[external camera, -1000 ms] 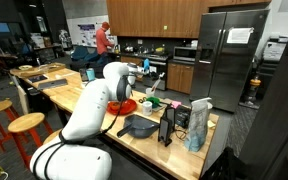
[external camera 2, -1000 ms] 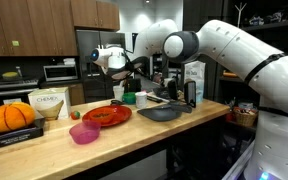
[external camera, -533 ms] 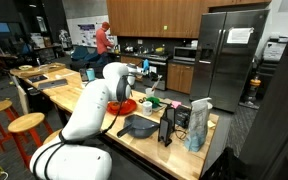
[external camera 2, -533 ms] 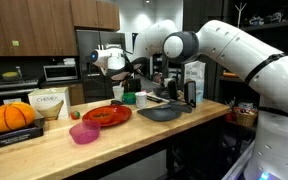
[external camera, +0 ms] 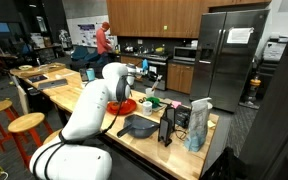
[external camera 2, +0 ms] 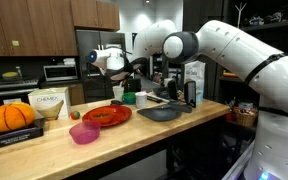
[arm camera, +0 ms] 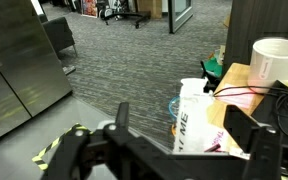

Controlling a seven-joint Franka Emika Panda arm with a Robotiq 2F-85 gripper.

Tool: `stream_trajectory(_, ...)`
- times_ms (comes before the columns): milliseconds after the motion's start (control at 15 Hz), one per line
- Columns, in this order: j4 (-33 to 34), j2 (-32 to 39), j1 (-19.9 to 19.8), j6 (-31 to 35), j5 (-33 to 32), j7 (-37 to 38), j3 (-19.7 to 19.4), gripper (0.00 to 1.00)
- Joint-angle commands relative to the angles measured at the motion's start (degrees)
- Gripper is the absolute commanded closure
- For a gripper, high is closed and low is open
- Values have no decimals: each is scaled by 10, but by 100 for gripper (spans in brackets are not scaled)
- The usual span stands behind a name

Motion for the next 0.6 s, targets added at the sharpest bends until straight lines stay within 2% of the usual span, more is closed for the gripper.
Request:
stream_trajectory(0,1,-11,6,3,-14,7,-6,0)
stream_trajectory(533,35,-34,25,-11,-41,1,-4,0)
